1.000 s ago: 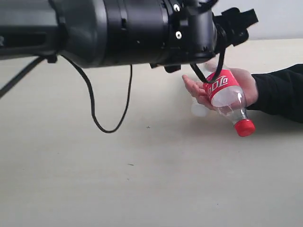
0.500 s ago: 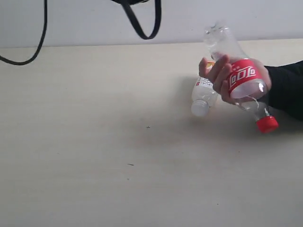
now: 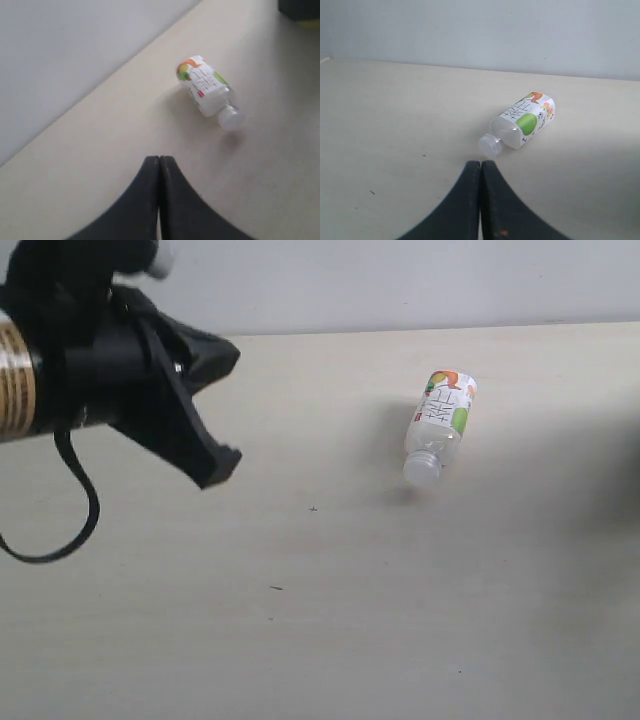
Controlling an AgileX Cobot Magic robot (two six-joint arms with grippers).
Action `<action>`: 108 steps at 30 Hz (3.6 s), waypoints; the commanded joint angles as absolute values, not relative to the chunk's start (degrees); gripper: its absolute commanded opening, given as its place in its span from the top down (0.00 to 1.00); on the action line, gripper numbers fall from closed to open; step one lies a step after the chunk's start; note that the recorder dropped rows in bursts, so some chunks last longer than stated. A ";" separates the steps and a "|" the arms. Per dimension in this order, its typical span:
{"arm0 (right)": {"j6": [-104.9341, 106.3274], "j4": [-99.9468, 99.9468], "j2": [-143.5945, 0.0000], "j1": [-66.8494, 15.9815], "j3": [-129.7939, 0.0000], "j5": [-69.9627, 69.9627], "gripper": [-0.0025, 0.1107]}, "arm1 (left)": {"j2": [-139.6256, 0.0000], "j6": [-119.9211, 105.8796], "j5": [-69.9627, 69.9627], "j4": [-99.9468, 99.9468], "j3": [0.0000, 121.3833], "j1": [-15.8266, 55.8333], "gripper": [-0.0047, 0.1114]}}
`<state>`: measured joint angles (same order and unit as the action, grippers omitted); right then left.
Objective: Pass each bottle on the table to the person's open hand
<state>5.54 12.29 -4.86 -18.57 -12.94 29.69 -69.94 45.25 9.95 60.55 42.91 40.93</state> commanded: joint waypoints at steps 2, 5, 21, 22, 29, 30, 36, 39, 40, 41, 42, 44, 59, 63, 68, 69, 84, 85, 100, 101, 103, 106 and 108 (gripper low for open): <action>5.66 12.01 -4.65 -18.65 -12.83 29.23 0.98 | -69.63 43.43 4.39 60.90 38.45 40.80 0.96; 5.66 12.01 -4.65 -18.65 -12.83 29.23 0.98 | -69.63 49.29 3.47 60.58 37.32 40.80 0.96; 5.77 12.01 -4.65 -18.65 -12.83 29.23 0.98 | -66.60 42.22 21.02 64.95 40.63 39.75 0.96; 5.77 12.01 -4.65 -18.65 -12.83 29.23 0.98 | -67.16 42.22 23.39 63.68 41.50 38.20 0.96; 5.77 12.01 -4.65 -18.65 -12.83 29.23 0.98 | -68.89 22.14 20.38 35.27 45.87 24.56 0.96; 5.77 12.01 -4.65 -18.65 -12.83 29.23 0.98 | -69.43 16.91 20.00 29.48 45.96 22.73 0.96; 5.77 12.01 -4.65 -18.65 -12.83 29.23 0.98 | -75.27 -3.64 13.84 5.43 45.38 13.98 0.96; 5.66 12.01 -4.65 -18.65 -12.83 29.23 0.98 | -75.92 -4.84 2.04 3.60 40.88 14.29 0.96; 5.66 12.01 -4.65 -18.65 -12.83 29.23 0.98 | -75.92 -2.61 -3.83 3.20 38.57 14.29 0.96; 5.66 12.01 -4.65 -18.65 -12.83 29.23 0.98 | -75.78 -0.44 -9.50 3.41 36.09 14.29 0.96; 5.66 12.01 -4.65 -18.65 -12.83 29.23 0.98 | -75.69 0.64 -15.10 4.33 33.48 14.29 0.96; 5.66 11.91 -4.65 -18.65 -12.83 29.23 0.98 | -75.69 2.25 -23.47 10.08 28.82 14.29 0.96; 5.66 12.01 -4.65 -18.65 -12.83 29.23 0.98 | -85.90 4.91 -43.06 21.65 22.66 14.29 0.96; 5.66 12.01 -4.65 -18.65 -12.83 29.23 0.98 | -87.05 4.68 -43.06 21.65 22.66 14.29 0.96; 5.66 12.01 -4.65 -18.65 -12.83 29.23 0.98 | -87.06 4.90 -43.17 21.65 22.66 14.29 0.96; 5.66 12.01 -4.65 -18.65 -12.83 29.23 0.98 | -87.06 5.10 -43.50 21.65 22.66 14.29 0.96; 5.66 12.01 -4.65 -18.65 -12.83 29.23 0.98 | -91.66 23.10 -1.36 21.92 50.61 27.76 0.59; 5.66 12.01 -4.65 -18.65 -12.83 29.23 0.98 | -92.54 23.32 -0.39 21.89 52.44 29.63 0.53; 5.66 12.01 -4.65 -18.65 -12.83 29.23 0.98 | -107.97 29.20 -5.92 21.67 60.63 35.93 0.39; 5.66 12.01 -4.65 -18.65 -12.83 29.23 0.98 | -107.97 29.88 -5.92 21.66 60.63 35.93 0.39; 5.66 12.01 -4.65 -18.65 -12.83 29.23 0.98 | -108.32 30.77 -5.92 21.66 60.63 35.93 0.39; 5.66 12.01 -4.65 -18.65 -12.83 29.23 0.98 | -110.27 30.77 -6.07 21.66 60.63 37.25 0.39; 5.76 12.01 -4.65 -18.65 -12.83 29.23 0.98 | -112.23 30.77 -8.28 21.66 60.63 37.63 0.37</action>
<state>5.54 12.29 -4.86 -18.57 -12.94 29.69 -110.76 30.36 -5.97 21.90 60.42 36.97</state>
